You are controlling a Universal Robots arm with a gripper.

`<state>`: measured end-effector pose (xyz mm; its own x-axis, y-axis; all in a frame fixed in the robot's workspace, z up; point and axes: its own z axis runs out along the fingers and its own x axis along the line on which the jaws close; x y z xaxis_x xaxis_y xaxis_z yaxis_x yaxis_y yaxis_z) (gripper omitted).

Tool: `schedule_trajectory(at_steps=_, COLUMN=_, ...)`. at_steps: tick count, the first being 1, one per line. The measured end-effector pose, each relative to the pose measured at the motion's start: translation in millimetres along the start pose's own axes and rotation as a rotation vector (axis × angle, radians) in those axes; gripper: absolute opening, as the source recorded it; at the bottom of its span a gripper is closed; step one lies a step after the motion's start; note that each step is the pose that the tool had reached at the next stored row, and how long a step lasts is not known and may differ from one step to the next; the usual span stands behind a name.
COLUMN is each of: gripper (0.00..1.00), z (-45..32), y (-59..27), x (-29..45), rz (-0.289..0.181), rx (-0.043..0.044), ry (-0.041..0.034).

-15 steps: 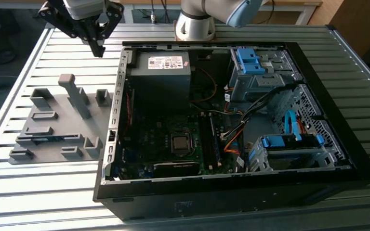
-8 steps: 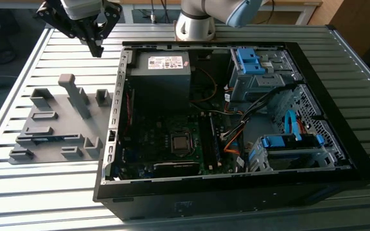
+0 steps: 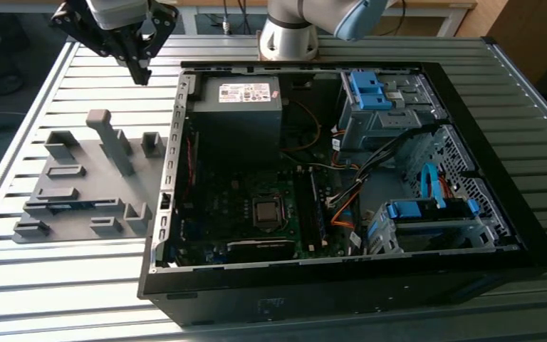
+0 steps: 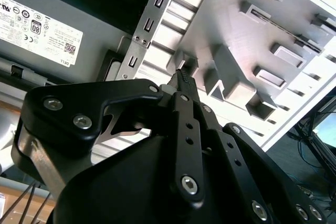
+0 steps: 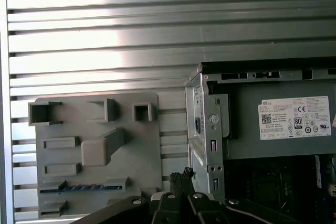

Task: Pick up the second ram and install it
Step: 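Reach for the second ram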

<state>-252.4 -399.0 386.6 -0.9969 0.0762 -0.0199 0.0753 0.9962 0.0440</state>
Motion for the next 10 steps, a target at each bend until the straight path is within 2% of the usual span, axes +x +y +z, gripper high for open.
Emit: schedule_trajectory(at_steps=10, gripper=0.11, z=0.1, y=-0.2, x=3.1, rz=0.000, rx=0.0001, ry=0.0001)
